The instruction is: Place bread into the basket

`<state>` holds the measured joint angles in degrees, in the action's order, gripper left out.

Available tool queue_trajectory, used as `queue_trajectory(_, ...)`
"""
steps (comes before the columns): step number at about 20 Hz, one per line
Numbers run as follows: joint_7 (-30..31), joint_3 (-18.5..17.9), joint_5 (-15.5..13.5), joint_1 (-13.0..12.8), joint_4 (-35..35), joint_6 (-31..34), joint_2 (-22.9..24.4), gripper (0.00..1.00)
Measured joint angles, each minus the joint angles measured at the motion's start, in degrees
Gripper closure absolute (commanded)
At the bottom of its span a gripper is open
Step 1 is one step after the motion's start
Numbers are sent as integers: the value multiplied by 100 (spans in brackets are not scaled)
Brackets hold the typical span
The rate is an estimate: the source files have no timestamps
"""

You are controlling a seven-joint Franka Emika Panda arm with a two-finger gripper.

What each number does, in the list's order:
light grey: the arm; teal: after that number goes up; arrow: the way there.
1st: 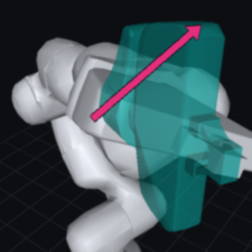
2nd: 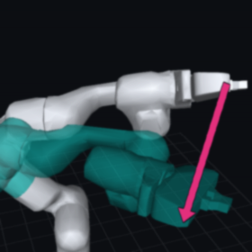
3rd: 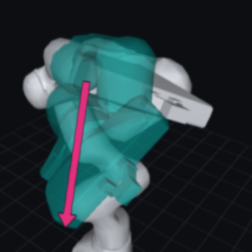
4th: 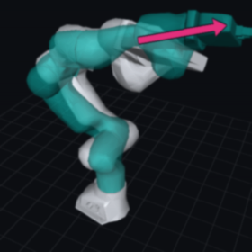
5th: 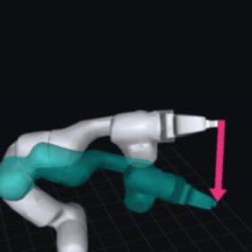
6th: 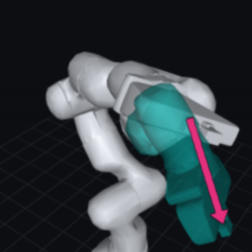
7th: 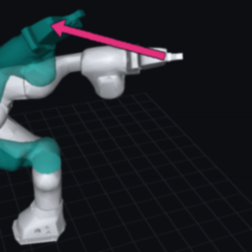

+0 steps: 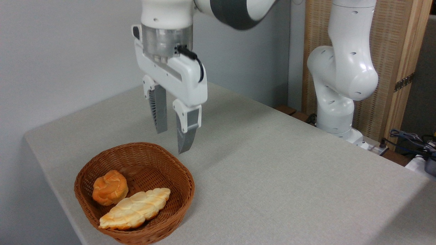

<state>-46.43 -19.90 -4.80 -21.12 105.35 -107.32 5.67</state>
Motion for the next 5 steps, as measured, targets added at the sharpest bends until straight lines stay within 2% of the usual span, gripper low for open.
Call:
queue_trajectory(2, 0, 71, 155, -12, -102, 211, -1, 0)
queue_trajectory(5, 43, 378, 456, -31, -111, 322, -13, 0)
